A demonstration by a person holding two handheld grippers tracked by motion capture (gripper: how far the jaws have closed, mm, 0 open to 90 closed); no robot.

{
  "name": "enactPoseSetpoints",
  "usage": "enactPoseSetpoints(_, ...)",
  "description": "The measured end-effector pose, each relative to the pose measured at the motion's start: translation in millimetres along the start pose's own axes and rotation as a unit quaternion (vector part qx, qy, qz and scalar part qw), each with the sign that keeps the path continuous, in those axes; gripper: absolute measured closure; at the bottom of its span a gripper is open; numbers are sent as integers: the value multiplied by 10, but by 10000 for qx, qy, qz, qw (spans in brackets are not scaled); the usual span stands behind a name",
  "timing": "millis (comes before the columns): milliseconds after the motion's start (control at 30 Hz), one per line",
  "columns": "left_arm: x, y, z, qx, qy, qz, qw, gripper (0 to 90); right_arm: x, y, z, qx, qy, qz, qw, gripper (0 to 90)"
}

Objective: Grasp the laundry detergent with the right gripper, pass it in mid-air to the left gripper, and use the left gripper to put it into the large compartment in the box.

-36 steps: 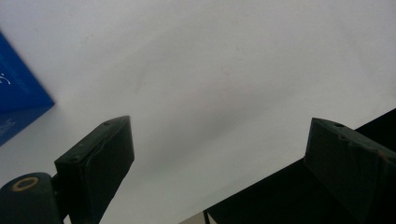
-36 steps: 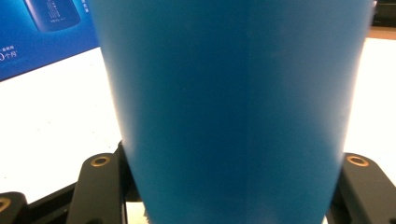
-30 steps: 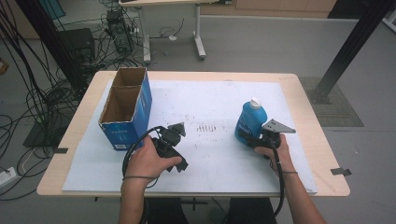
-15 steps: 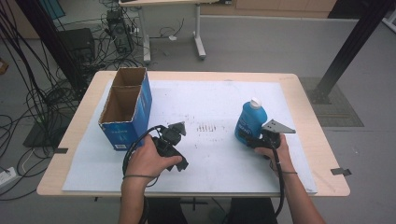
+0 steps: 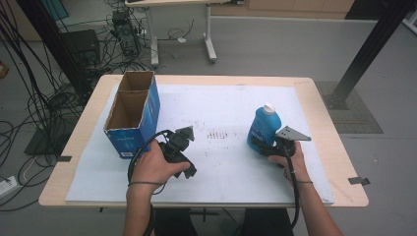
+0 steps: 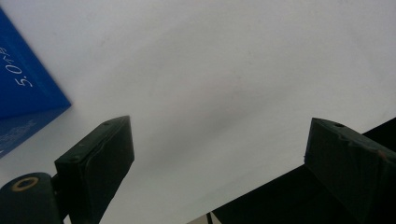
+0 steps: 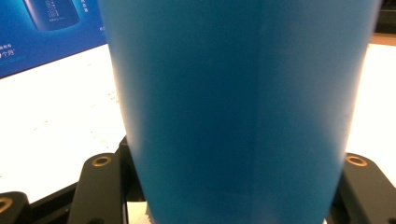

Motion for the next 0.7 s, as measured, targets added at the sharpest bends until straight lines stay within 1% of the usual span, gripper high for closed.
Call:
enactPoseSetpoints(200, -5, 4, 10, 26, 15, -1, 10000, 86, -1, -1, -2, -1, -13, 9, 10000, 388)
enactPoseSetpoints(333, 1, 11, 20, -1, 15, 12, 10000, 86, -2, 0, 0, -15, -18, 14, 10000, 388)
enactPoseSetpoints(400, 2, 9, 23, 40, 9, -7, 10000, 86, -1, -1, -1, -12, -21, 14, 10000, 389)
enactPoseSetpoints(467, 7, 13, 26, 9, 11, 1, 10000, 86, -1, 2, 1, -22, -21, 28, 10000, 390)
enactPoseSetpoints(700, -4, 29, 23, 53, 13, 29, 10000, 85, -3, 0, -3, -38, -27, 10, 10000, 392)
Point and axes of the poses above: each handheld gripper's, and its own axes: x roughly forward along the jaws, y roughly out of its top, z roughly to its right, the point moved 9 cm from there along x, roughly forward along the jaws, and after that the axes turned 14 degrees about x, right-handed, at the moved point
